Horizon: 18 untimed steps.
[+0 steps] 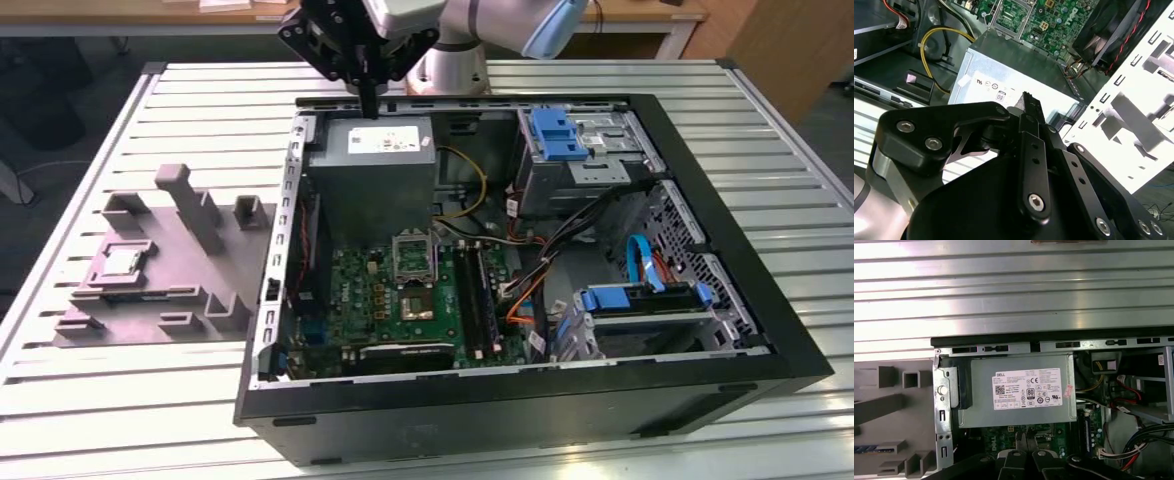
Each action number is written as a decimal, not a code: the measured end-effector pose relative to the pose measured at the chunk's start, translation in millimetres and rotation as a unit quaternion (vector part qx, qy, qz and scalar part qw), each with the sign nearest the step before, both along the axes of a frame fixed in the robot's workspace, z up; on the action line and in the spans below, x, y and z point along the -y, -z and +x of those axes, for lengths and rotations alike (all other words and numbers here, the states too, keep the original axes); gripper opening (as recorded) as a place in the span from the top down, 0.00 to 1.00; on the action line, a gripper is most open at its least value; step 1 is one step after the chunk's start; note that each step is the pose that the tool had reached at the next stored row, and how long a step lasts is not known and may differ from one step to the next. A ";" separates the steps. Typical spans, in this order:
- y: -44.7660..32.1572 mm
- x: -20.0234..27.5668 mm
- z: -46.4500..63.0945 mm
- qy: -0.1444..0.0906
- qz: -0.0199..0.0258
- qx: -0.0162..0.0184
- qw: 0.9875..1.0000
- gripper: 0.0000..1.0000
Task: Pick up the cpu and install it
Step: 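Reach for the cpu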
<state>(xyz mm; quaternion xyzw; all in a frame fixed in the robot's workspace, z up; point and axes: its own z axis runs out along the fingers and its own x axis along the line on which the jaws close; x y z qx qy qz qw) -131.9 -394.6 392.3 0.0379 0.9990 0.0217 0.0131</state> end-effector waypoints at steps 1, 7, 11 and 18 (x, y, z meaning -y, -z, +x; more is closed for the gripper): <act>0.0 0.0 -0.2 0.000 0.000 0.000 1.000 0.89; 0.2 0.0 -5.4 0.000 0.000 0.000 1.000 0.89; 0.4 0.0 -6.3 0.000 0.000 0.000 1.000 0.89; 1.0 0.0 -9.6 0.000 0.000 0.000 1.000 0.89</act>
